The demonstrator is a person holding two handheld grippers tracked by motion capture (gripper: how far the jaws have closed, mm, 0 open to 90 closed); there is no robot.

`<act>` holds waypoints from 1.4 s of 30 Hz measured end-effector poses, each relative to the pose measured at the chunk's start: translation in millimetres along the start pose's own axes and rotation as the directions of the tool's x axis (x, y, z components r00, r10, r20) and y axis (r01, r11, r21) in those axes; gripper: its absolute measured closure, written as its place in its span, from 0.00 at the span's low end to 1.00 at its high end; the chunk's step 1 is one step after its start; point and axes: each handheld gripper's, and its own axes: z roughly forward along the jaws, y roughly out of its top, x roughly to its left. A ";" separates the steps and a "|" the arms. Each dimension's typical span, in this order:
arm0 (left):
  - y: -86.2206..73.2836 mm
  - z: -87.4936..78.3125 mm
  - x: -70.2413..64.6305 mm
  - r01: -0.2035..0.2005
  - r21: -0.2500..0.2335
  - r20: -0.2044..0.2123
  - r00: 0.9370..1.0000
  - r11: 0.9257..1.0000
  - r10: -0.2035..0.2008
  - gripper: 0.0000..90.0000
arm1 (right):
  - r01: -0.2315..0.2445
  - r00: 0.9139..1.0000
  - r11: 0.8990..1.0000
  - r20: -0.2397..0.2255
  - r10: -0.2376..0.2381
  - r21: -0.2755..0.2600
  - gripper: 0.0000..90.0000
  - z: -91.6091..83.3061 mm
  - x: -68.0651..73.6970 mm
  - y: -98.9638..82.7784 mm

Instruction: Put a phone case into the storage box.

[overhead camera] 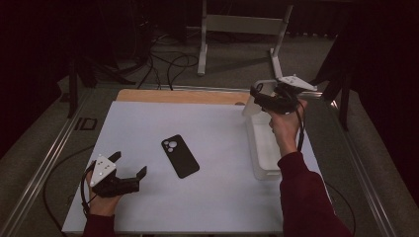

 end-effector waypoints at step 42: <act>-0.7 0.2 0.0 0.009 -0.007 0.002 1.000 1.000 -0.009 0.00 | 0.002 0.986 0.997 0.168 -0.016 0.080 0.18 28.9 -26.0 -9.0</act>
